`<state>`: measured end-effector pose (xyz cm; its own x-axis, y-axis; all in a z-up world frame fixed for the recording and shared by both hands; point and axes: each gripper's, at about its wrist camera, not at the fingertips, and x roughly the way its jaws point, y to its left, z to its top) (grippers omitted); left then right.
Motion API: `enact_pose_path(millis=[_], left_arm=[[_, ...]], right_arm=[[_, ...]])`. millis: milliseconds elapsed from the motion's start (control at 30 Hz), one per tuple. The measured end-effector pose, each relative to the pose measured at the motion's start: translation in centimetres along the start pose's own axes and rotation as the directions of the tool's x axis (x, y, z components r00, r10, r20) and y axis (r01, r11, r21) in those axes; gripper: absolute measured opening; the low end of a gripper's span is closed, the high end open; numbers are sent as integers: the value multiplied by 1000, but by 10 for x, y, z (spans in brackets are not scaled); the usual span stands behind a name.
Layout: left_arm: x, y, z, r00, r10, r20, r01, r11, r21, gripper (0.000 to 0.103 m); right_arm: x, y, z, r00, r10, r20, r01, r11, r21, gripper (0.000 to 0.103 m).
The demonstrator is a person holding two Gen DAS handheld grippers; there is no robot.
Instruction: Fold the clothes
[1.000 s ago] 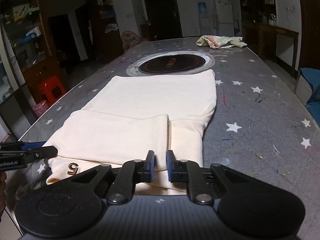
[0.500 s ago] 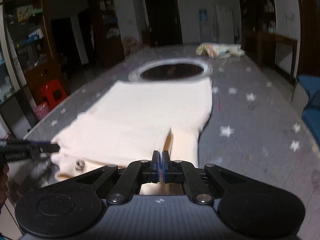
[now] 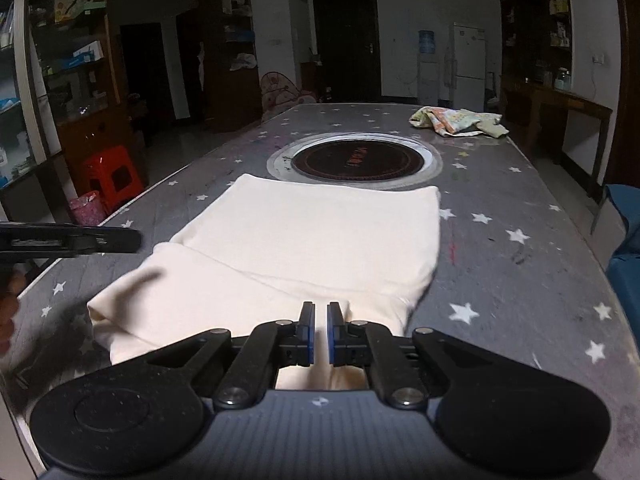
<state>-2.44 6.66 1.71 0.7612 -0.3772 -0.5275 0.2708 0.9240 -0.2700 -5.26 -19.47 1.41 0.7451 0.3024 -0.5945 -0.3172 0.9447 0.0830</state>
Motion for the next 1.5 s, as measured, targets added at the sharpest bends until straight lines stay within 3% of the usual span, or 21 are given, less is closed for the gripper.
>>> enact_pose_path(millis=[333,467,533,600,867,1200,1500], left_arm=[[33,12,-7,997,54,-50,-56,998,-27,25],[28,12,-8,997,57,-46,-58,998,-32,27],[23,9,-8,998,59,-33,-60,998,-24,39],[15,2,-10,997,71,-13,-71,997,5,41],[6,-7,-26,997,75,-12,-74,995,72,41],[-1,-6,-33,997,72,-16,-71,996,53,42],[-16,-30,-51,999,45,-14,-41,981,192,44]], right_arm=[[31,1,-3,999,21,-48,-20,1000,18,5],[32,-2,-7,998,21,-55,-19,999,33,5],[27,-1,-6,999,22,-50,-20,999,31,8],[21,1,-5,999,26,-42,-25,999,24,9],[12,7,-17,998,43,-51,-43,999,9,14],[1,12,-20,998,47,-39,-47,999,-11,15],[-6,20,-29,998,48,-47,-51,996,-68,19]])
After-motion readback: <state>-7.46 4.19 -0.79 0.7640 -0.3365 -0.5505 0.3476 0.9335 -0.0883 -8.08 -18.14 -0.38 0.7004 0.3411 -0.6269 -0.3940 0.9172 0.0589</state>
